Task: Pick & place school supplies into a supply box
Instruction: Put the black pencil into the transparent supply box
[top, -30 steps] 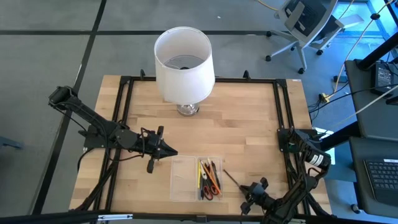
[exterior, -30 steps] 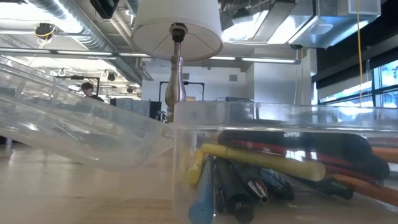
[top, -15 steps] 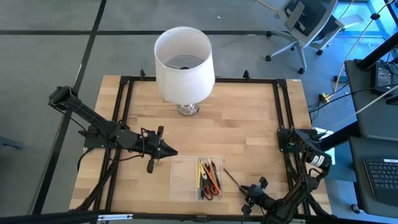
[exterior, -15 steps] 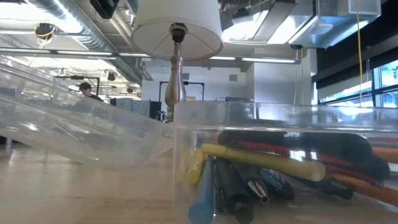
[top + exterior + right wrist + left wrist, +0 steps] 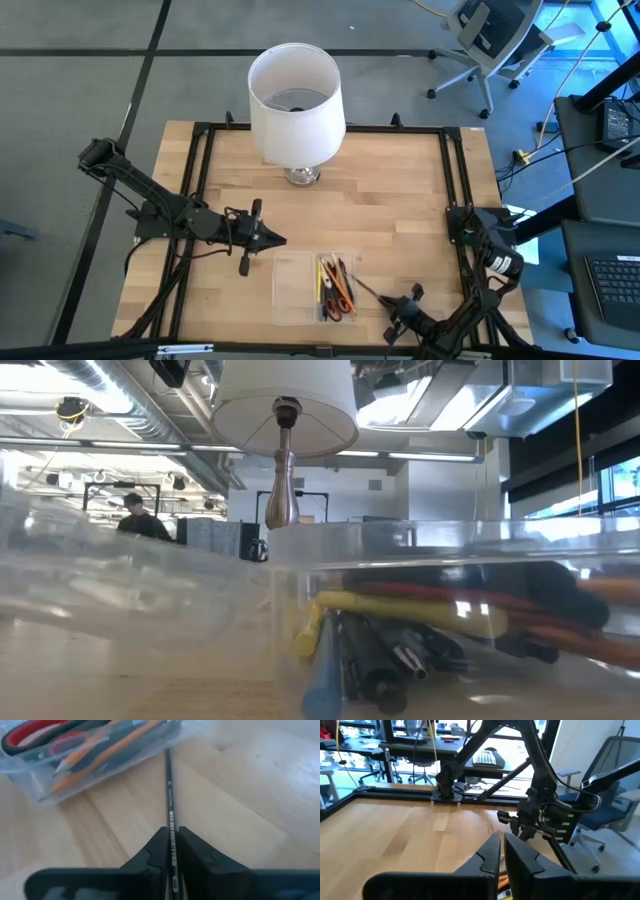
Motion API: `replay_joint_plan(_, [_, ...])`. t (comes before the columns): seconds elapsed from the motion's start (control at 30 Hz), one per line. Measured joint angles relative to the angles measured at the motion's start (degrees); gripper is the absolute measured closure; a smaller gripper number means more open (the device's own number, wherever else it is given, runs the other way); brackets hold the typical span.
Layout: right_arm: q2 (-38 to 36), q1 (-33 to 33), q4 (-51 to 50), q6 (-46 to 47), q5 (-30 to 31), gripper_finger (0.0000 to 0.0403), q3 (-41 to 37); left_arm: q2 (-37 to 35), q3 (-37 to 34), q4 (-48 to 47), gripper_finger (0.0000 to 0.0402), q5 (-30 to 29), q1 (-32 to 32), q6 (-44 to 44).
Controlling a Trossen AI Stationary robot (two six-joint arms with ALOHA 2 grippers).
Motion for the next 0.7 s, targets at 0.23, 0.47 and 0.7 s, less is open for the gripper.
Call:
replay_joint_plan(0.23, [1.32,-0.54,0.54,-0.02,2.04,0.0356,0.0,-0.02,0.0,0.02,0.0384,-0.01,0.0,0.14])
replay_joint_plan(0.47, [1.4,-0.64,0.75,0.04,2.2,0.037,-0.02,0.0,0.0,0.04,0.0384,-0.02,0.0,0.13])
replay_joint_plan(0.7, [1.42,-0.68,-0.44,4.58,1.67,0.0375,-0.02,0.0,0.0,0.07,0.0384,-0.03,0.0,0.12])
